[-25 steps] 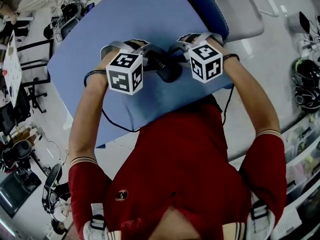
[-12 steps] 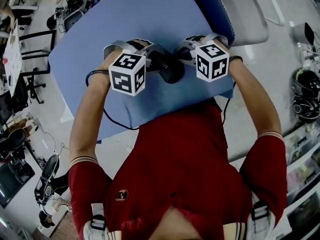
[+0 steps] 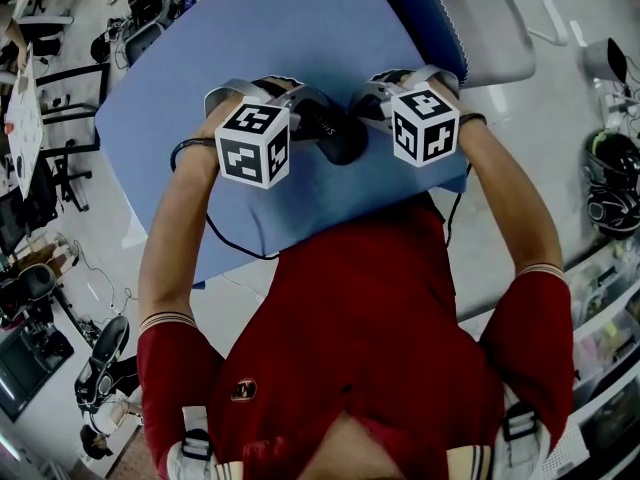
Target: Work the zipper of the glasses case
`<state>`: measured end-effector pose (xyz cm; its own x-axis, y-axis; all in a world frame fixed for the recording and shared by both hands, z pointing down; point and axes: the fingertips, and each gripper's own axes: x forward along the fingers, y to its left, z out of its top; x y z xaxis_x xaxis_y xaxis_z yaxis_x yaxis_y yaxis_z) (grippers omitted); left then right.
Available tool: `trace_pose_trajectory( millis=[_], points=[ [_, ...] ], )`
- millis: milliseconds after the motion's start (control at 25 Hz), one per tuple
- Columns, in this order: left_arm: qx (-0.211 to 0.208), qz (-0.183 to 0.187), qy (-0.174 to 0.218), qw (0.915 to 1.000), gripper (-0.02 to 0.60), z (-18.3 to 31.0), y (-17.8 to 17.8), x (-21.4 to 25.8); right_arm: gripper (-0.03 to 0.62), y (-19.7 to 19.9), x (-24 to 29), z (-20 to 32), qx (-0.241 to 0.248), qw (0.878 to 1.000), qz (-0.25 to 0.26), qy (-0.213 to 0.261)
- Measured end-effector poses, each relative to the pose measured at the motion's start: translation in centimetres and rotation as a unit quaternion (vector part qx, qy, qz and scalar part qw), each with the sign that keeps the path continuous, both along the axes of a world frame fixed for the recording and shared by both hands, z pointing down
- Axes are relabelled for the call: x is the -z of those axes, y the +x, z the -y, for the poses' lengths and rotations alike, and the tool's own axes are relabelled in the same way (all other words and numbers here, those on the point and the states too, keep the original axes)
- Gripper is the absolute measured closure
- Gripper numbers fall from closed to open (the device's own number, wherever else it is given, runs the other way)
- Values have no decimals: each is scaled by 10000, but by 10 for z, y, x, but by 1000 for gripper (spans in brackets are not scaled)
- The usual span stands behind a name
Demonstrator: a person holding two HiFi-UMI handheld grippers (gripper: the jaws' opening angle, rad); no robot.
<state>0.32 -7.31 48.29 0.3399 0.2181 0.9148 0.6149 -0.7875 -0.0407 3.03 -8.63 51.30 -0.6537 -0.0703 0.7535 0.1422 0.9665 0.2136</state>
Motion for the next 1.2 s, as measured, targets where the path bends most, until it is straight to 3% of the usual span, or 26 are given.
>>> trace_pose_trajectory(
  millis=[240,440,800,1200],
  points=[
    [-3,-39,-83,10000,405,-2,-2,-1,595,5,0,-16,80,9995,-288,-93],
    [-20,-109,-161,9998,405,-1,-6,-2,595,6,-1,-29,-127,9986,-487,-137],
    [-138,-266,-238,9993,405,-1,-7,-4,595,7,-6,-53,-1288,9900,-522,-244],
    [-175,-365,-342,9986,405,-6,-8,-5,595,-2,-6,-82,-2641,9630,-504,-192]
  ],
)
